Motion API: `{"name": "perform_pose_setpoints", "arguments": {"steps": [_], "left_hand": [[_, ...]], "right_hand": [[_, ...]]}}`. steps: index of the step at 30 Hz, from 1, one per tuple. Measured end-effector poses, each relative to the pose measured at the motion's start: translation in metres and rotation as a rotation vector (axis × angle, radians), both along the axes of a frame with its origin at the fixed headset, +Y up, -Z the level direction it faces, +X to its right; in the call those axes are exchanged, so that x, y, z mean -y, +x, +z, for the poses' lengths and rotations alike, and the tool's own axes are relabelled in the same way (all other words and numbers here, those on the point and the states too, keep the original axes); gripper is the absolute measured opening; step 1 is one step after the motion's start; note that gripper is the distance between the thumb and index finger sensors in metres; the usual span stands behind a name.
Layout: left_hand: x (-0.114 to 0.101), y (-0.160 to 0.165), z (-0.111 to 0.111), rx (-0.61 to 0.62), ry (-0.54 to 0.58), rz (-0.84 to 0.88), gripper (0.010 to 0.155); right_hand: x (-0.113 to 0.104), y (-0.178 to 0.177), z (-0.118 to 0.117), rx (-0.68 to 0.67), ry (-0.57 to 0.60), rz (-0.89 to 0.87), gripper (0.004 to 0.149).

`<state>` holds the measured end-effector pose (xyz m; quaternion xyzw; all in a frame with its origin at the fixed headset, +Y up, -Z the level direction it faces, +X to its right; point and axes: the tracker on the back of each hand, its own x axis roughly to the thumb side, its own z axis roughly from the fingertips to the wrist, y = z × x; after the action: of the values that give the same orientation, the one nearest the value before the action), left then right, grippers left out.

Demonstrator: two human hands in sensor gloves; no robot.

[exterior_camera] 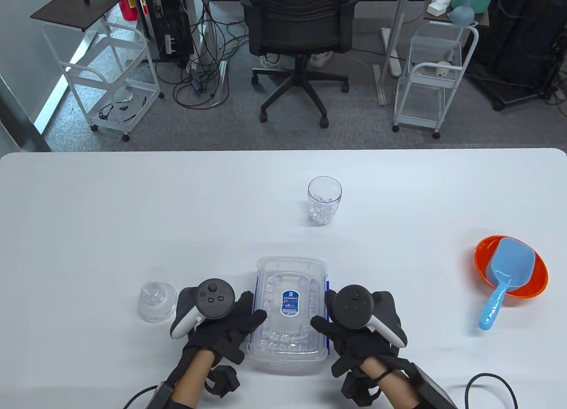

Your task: Shake ice in a plastic shaker with both hands

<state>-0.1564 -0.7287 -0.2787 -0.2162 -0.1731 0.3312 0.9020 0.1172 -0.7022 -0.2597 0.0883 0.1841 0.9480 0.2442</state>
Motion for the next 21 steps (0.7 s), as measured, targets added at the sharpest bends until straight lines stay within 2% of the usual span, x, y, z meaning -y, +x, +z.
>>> {"name": "perform_pose_setpoints", "arguments": {"steps": [8,12,17,21], "left_hand": [[0.002,0.001,0.0,-0.006,-0.045,-0.019,0.075],[0.016,-0.008,-0.002,-0.049,-0.193,0.105,0.081],[0.031,-0.017,-0.006,-0.092,-0.297,0.199,0.091],[0.04,-0.021,-0.009,-0.108,-0.353,0.237,0.1]], "right_hand": [[0.015,0.004,-0.007,0.011,-0.118,-0.056,0.076],[0.023,0.012,-0.014,0.031,-0.222,-0.143,0.077],[0.047,0.025,-0.027,0.044,-0.482,-0.412,0.087],[0.067,0.029,-0.031,0.041,-0.62,-0.664,0.096]]}}
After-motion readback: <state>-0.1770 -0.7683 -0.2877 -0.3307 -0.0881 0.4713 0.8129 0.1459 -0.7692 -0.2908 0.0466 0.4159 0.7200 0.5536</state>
